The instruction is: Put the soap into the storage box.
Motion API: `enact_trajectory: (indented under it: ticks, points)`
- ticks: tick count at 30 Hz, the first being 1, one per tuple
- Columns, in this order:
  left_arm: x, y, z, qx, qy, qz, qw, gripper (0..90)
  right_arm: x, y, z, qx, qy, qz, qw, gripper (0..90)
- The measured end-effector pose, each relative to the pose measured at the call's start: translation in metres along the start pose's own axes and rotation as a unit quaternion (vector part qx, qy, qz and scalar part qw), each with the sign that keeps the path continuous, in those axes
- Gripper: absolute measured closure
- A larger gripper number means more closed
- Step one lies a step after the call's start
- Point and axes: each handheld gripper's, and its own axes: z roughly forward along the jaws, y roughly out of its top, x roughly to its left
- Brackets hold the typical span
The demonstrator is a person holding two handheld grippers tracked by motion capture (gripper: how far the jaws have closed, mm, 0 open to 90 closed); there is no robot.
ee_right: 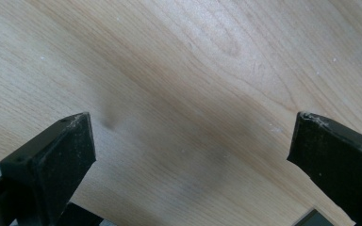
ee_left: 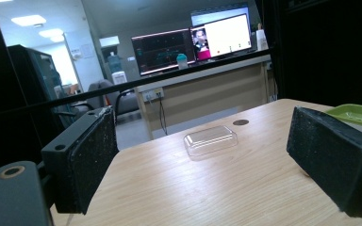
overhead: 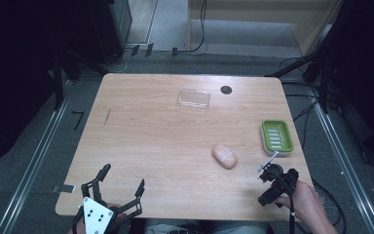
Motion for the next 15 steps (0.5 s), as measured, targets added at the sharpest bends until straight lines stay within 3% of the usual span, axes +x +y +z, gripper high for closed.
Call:
enact_trajectory:
  ticks: [8, 11, 15]
  points:
    - [0.0, 0.0, 0.0, 0.005, -0.003, -0.003, 1.0, 9.9, 0.004, 0.005, -0.001, 0.0, -0.003, -0.011, 0.9999, 0.9]
    - [0.001, 0.001, -0.002, 0.001, 0.006, -0.008, 0.9999, 9.9, 0.007, 0.008, -0.003, 0.0, -0.005, -0.016, 0.9999, 0.9]
    - [-0.001, 0.001, 0.0, 0.004, -0.004, 0.003, 1.0, 9.9, 0.014, 0.016, -0.005, -0.003, -0.004, -0.032, 0.9995, 0.9]
